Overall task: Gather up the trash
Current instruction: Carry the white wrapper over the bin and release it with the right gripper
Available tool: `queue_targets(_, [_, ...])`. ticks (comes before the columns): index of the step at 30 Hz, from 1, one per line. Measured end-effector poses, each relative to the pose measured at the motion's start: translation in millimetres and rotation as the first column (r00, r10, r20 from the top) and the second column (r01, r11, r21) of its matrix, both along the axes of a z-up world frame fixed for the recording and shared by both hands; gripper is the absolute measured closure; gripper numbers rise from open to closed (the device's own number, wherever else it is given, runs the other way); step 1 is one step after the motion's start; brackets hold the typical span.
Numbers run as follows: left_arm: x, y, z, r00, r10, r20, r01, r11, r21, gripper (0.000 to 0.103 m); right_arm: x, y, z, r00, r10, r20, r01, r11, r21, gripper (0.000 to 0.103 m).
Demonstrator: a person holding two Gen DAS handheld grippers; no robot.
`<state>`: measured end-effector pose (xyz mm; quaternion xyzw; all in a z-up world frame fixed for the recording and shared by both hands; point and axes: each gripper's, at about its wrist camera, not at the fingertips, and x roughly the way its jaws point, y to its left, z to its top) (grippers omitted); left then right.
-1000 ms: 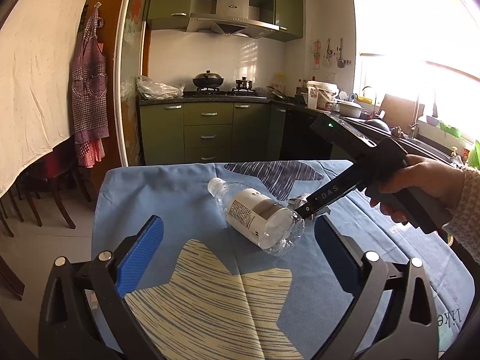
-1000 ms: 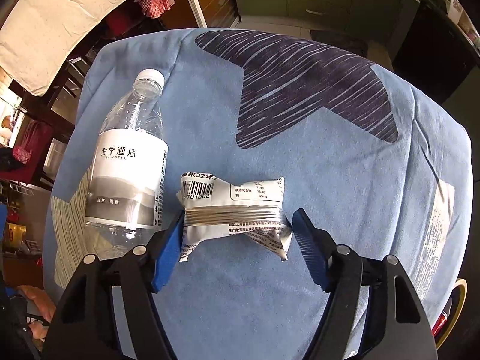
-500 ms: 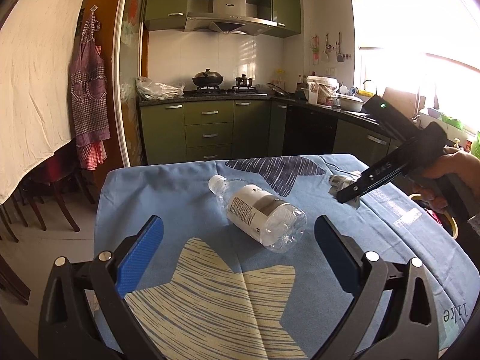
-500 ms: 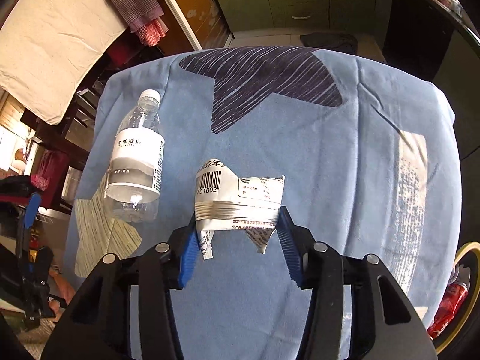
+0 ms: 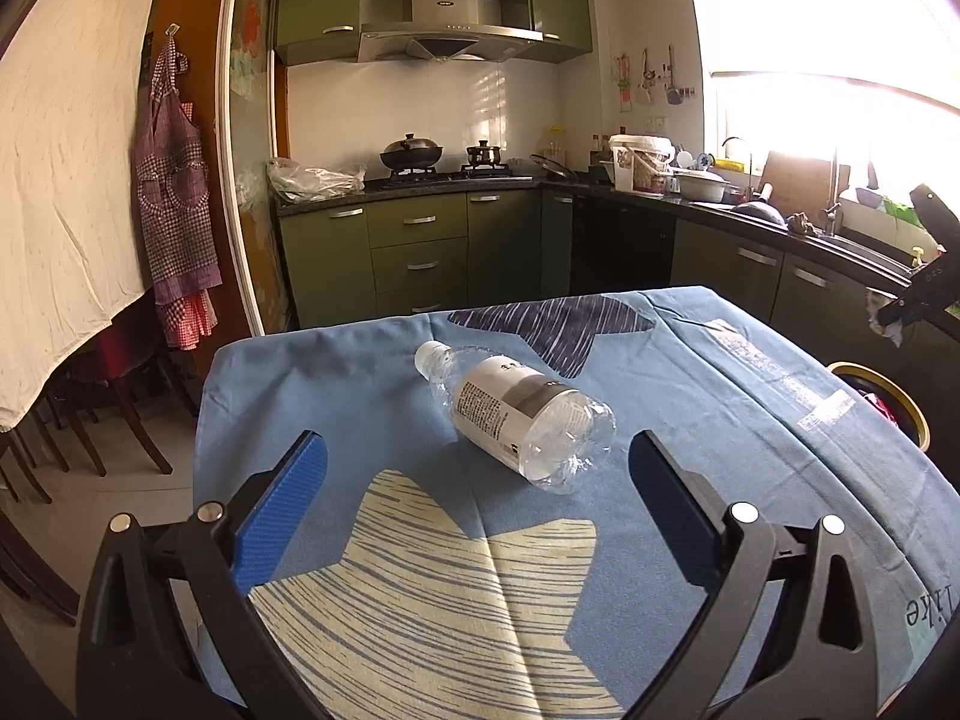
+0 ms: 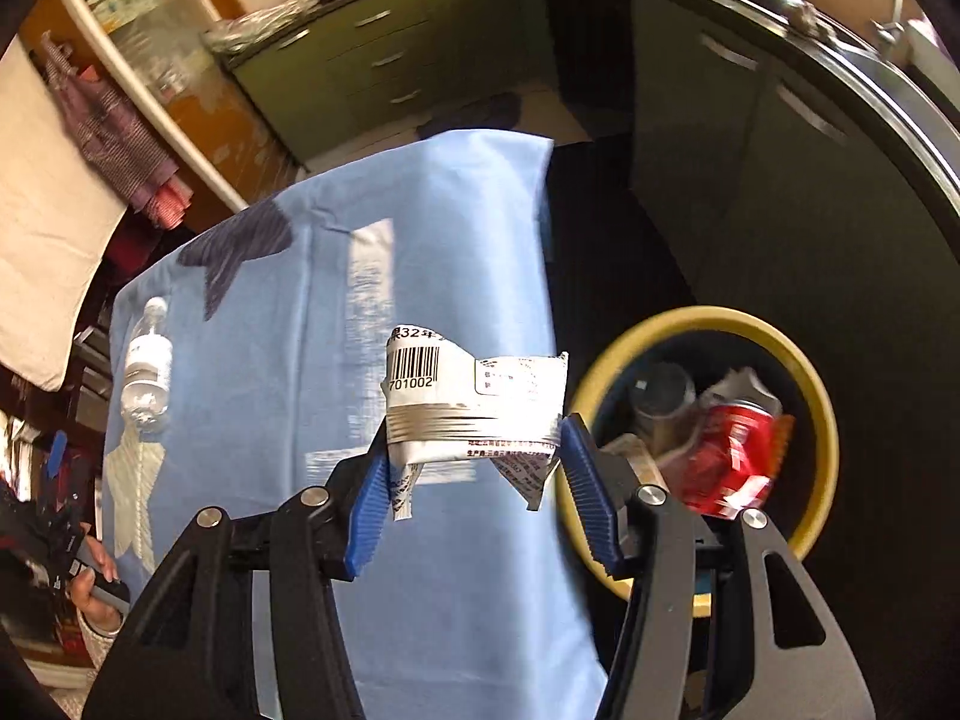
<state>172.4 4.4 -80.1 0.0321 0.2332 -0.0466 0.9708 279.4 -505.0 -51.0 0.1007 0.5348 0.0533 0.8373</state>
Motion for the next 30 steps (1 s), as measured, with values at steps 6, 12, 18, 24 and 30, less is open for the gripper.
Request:
queue_targets(6, [1.8, -1.7, -2.1, 1.0, 0.004, -0.005, -0.004, 1.0, 0.009, 0.007, -2.8, -69.8, -37.8, 0.99, -0.128, -0.066, 0.126, 0.991, -0.036, 0.047])
queue_targets(12, [4.2, -7.7, -6.6, 1.0, -0.003, -0.011, 0.003, 0.999, 0.041, 0.007, 8.6, -89.2, -72.3, 0.979, -0.177, -0.1, 0.169, 0.983, -0.077, 0.037])
queue_targets(18, [3.6, -8.7, -6.5, 1.0, 0.001, -0.007, 0.0, 0.999, 0.047, 0.007, 6.3, -88.7, -71.0, 0.974, -0.214, -0.078, 0.206, 0.974, -0.098, 0.029])
queue_targets(24, [6.3, -6.8, -7.0, 1.0, 0.001, -0.018, 0.0, 0.999, 0.037, 0.007, -55.3, -64.2, -32.0, 0.978, -0.193, 0.079, 0.195, 0.981, -0.011, 0.019])
queue_targets(30, [13.6, -11.8, -12.8, 0.998, -0.017, -0.062, 0.02, 0.999, 0.041, 0.007, -125.4, -26.9, -44.3, 0.981, -0.151, 0.118, 0.143, 0.987, 0.072, 0.019])
